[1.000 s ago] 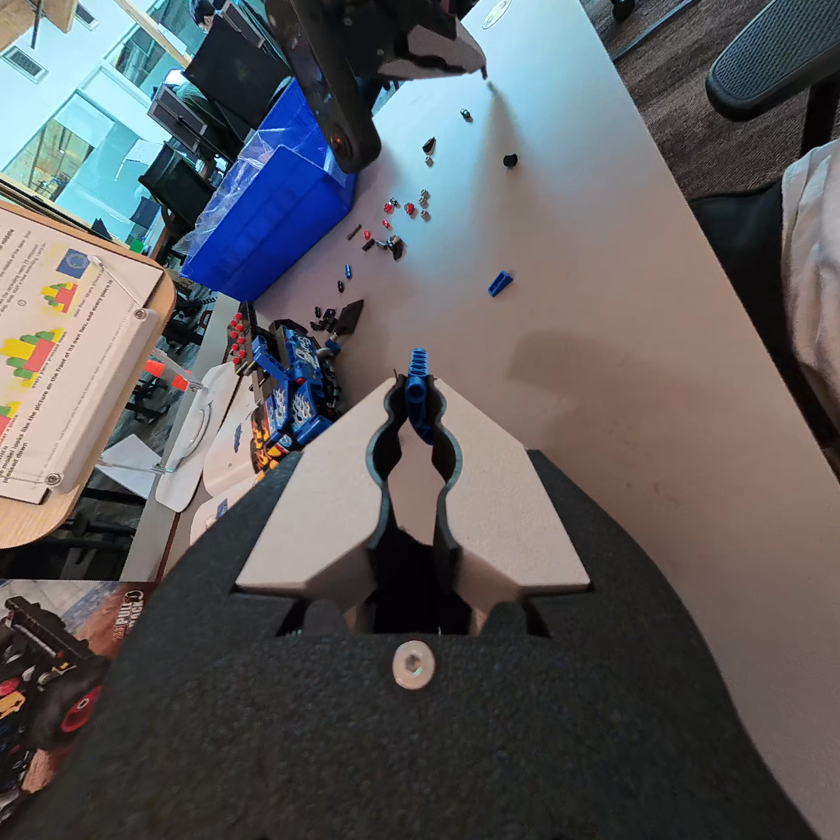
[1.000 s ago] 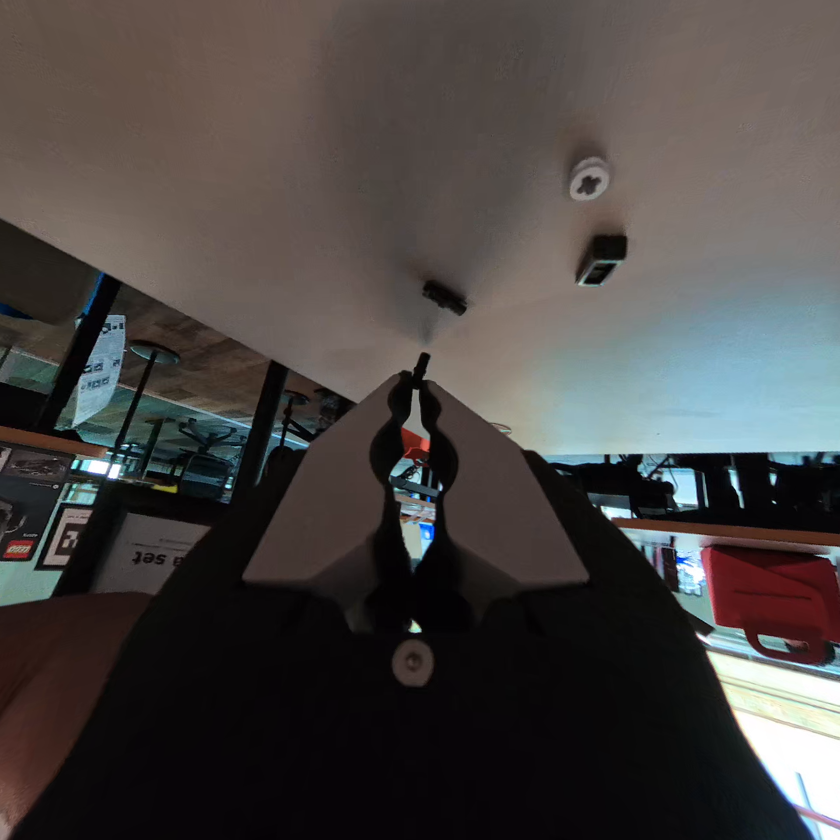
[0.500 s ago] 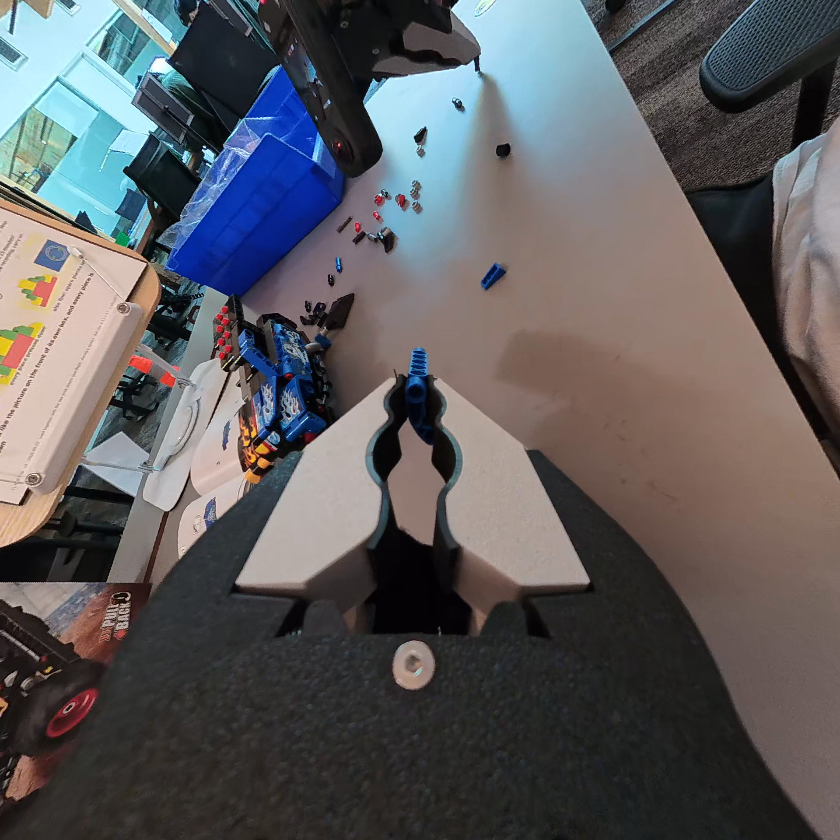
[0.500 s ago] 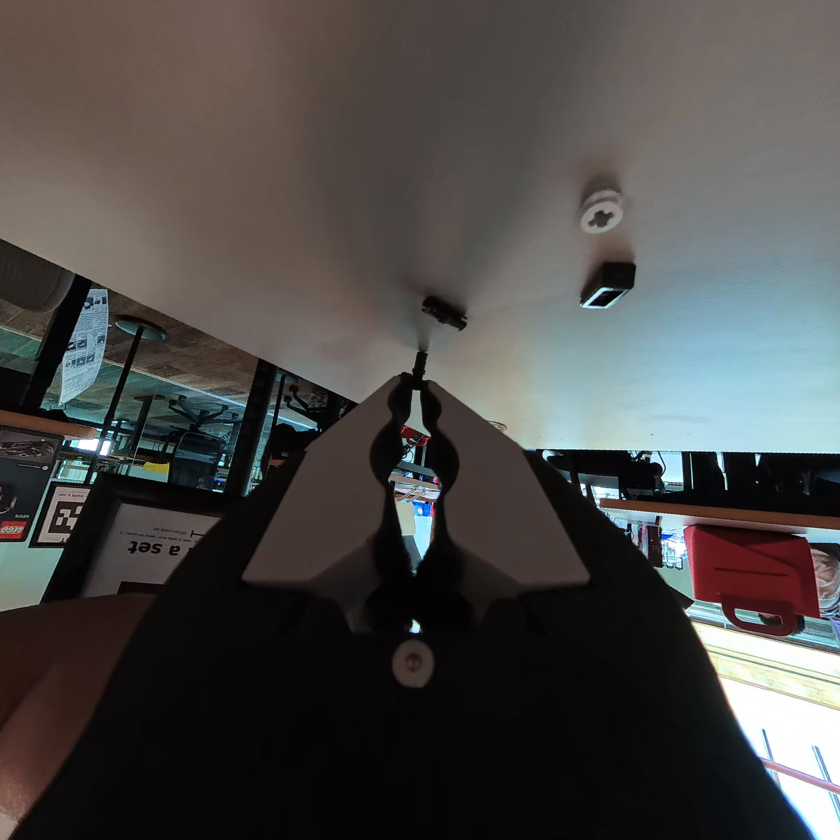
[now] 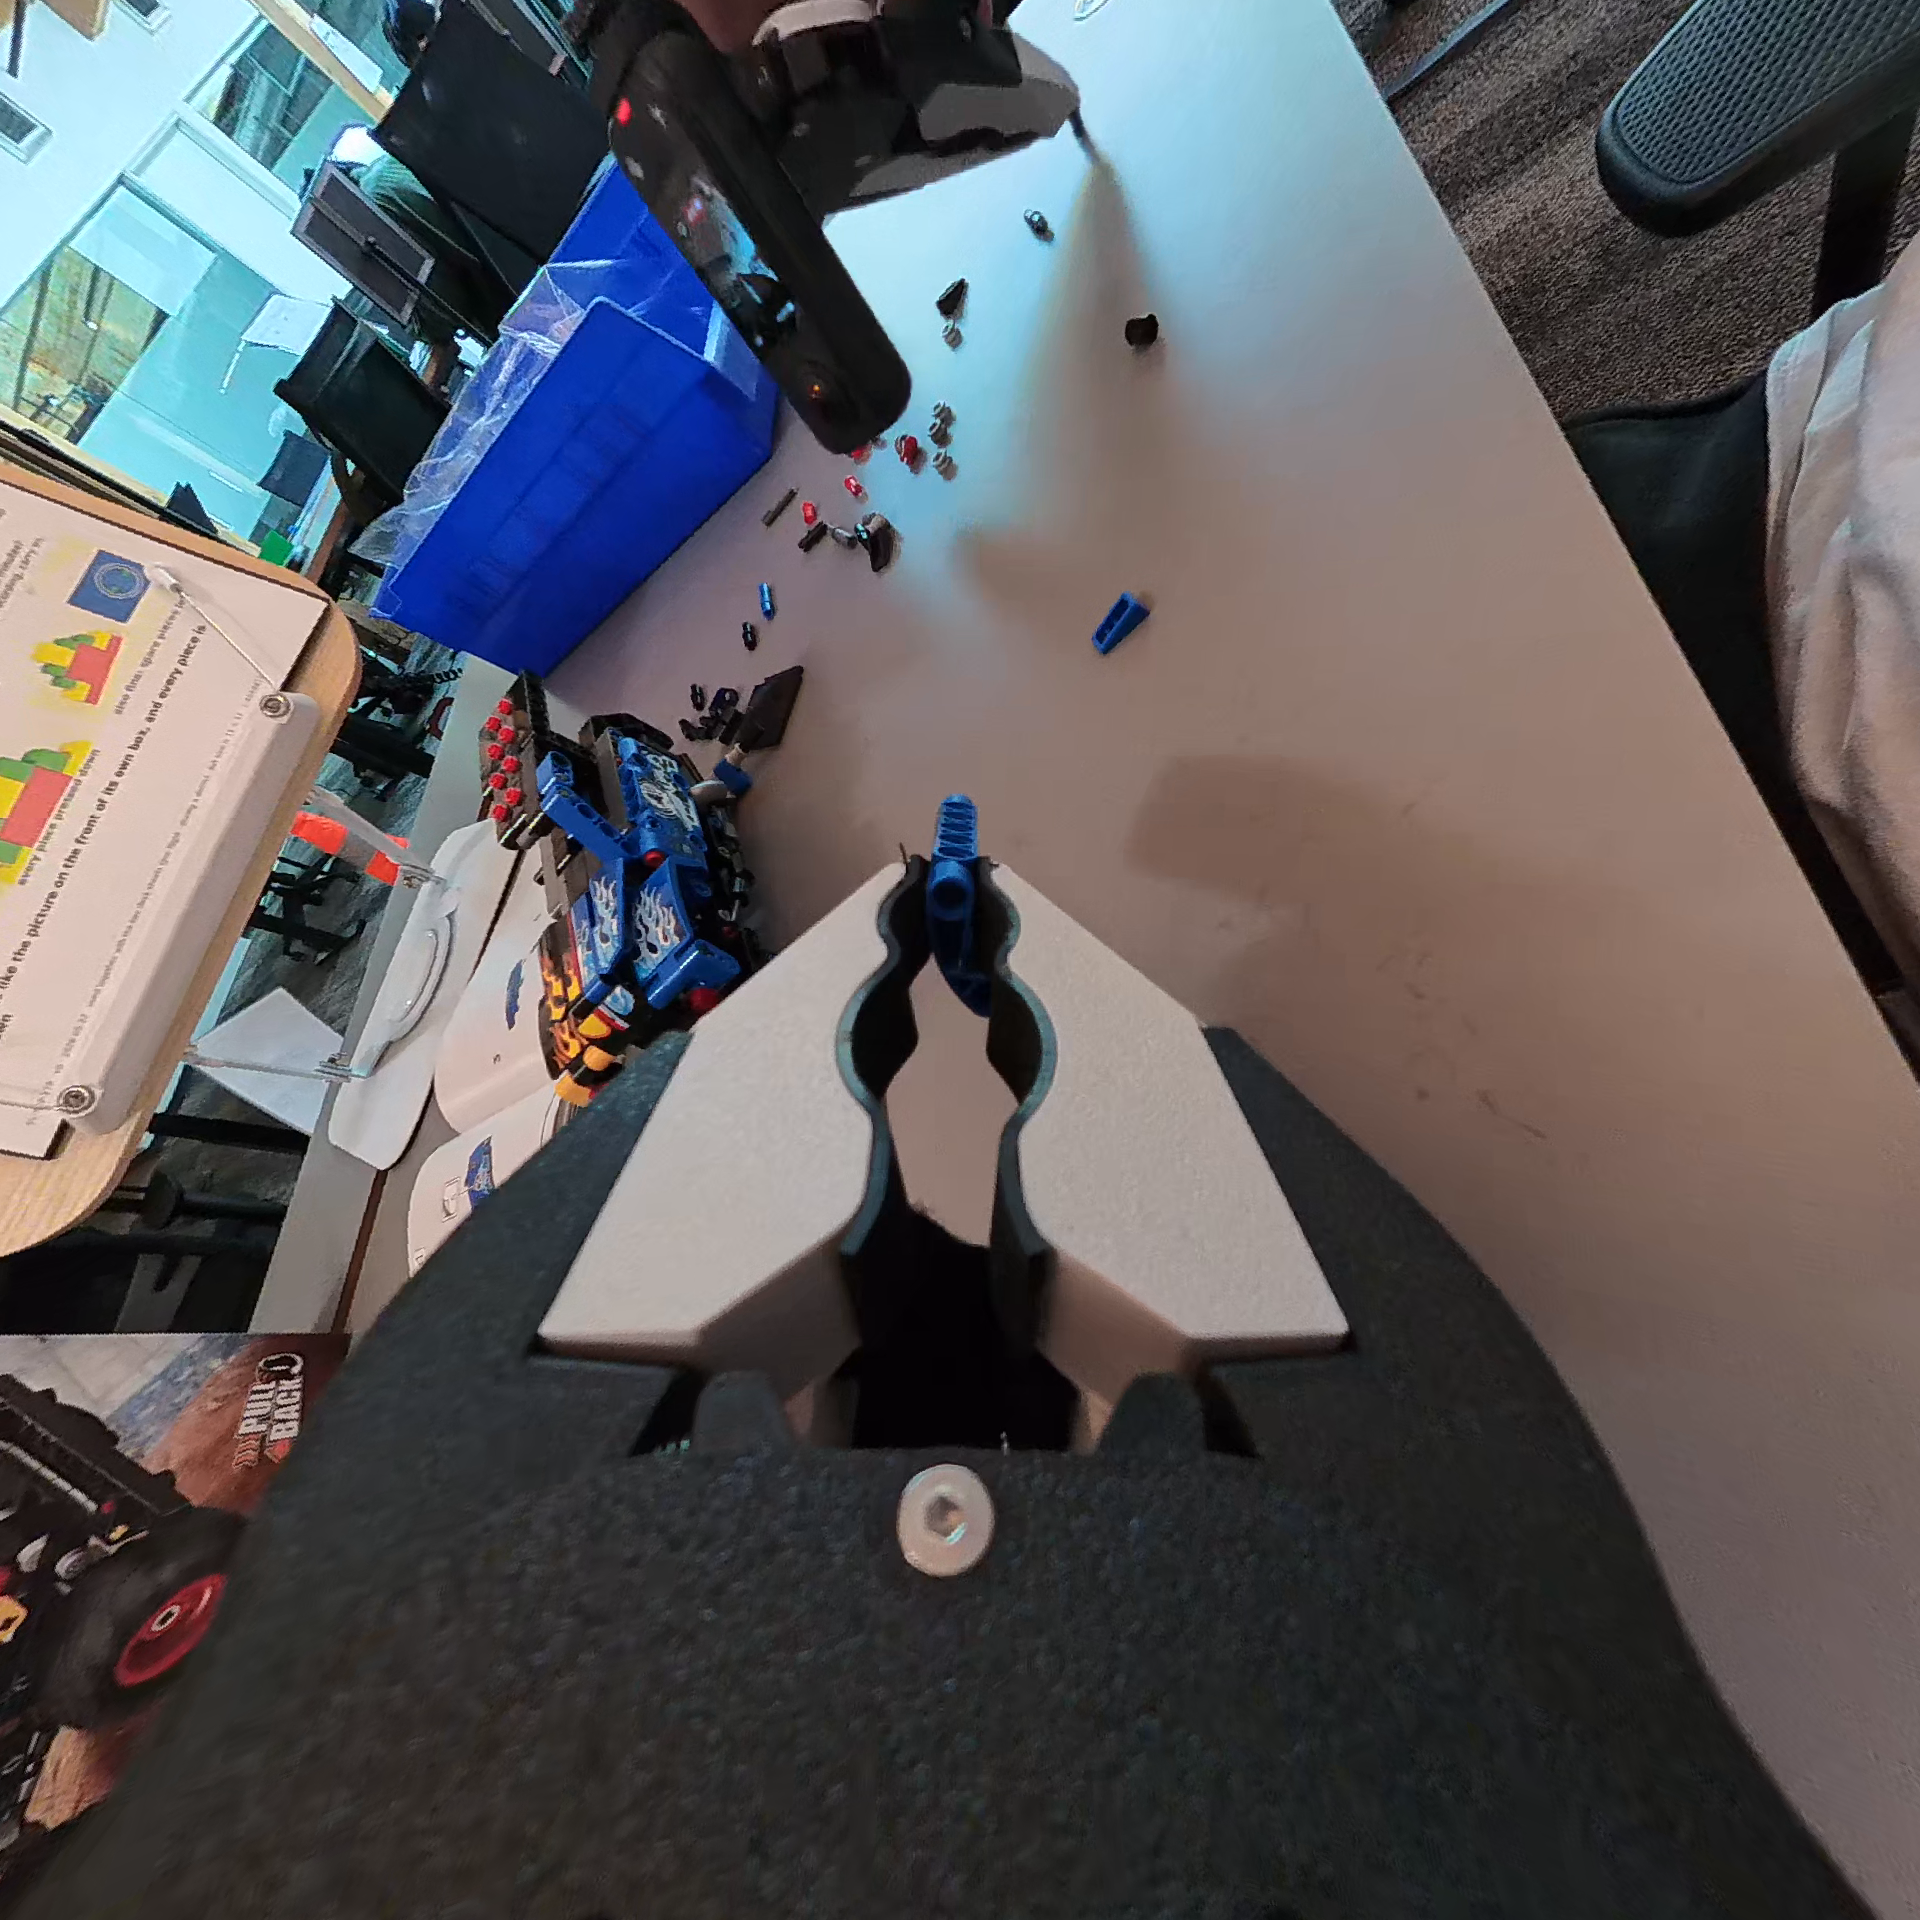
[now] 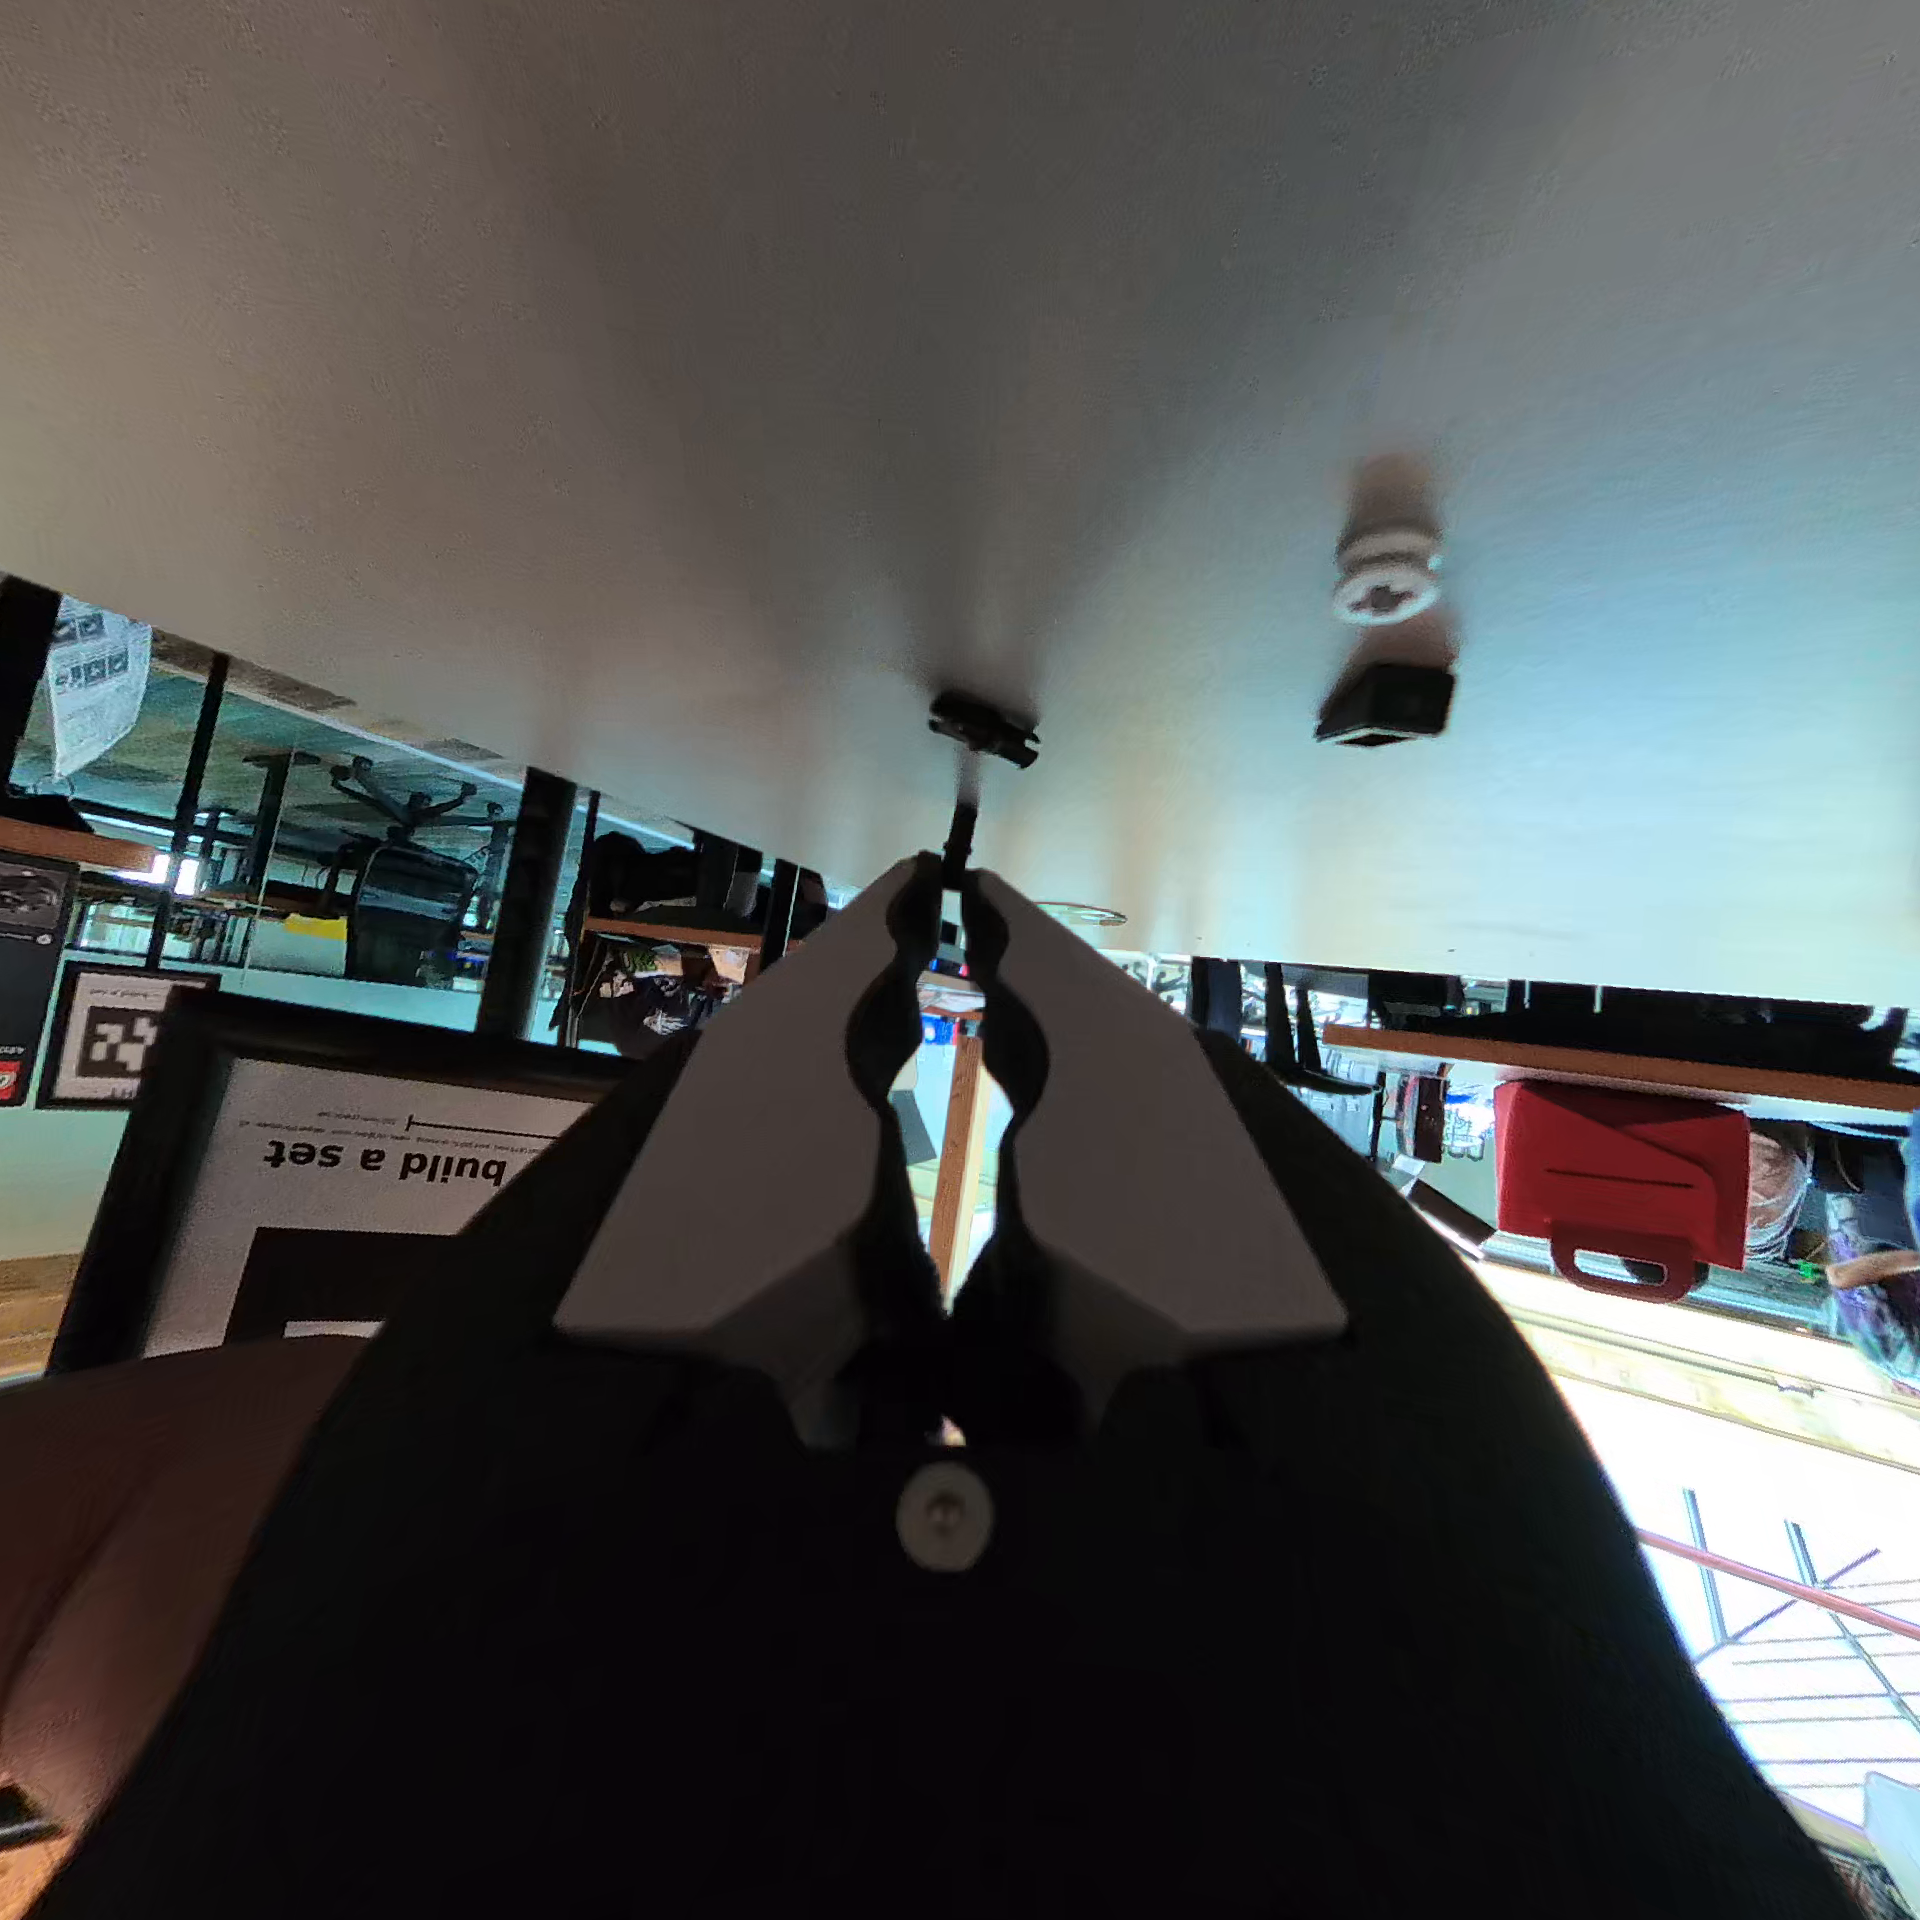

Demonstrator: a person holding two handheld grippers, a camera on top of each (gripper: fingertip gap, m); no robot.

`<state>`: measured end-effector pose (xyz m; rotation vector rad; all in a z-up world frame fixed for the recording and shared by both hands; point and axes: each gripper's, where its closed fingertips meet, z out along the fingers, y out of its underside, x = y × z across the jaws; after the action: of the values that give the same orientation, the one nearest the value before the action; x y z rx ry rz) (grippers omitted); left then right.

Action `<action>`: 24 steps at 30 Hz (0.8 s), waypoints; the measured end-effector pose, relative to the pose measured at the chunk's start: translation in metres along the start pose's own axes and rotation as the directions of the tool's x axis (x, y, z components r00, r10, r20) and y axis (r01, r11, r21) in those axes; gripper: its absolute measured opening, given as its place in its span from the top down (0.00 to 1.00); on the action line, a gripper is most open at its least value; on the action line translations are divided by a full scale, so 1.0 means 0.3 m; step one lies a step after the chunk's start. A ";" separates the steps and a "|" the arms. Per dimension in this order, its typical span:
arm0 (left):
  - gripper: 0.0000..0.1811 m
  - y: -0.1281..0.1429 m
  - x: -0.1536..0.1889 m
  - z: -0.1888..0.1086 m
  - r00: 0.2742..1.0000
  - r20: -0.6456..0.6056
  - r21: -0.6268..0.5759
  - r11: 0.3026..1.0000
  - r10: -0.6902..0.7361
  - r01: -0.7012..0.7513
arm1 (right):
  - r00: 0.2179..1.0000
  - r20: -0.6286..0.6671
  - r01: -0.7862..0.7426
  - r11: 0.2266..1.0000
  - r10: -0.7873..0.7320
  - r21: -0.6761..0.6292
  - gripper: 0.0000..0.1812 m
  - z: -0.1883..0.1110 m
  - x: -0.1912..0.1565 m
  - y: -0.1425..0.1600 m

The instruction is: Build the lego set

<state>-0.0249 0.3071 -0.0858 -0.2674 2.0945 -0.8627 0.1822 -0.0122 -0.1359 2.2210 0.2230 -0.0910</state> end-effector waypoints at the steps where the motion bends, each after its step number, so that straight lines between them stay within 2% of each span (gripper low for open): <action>1: 0.97 -0.001 0.002 0.000 1.000 -0.001 0.001 1.000 0.001 -0.001 | 1.000 -0.003 0.003 1.000 -0.003 0.007 0.98 -0.007 -0.001 -0.006; 24: 0.97 -0.013 0.007 -0.003 1.000 0.000 0.013 1.000 0.013 -0.013 | 1.000 -0.029 0.013 0.998 -0.011 0.054 0.98 -0.021 0.011 -0.022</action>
<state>-0.0274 0.3036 -0.0842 -0.2469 2.0878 -0.8680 0.1839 -0.0029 -0.1378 2.2759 0.2526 -0.0726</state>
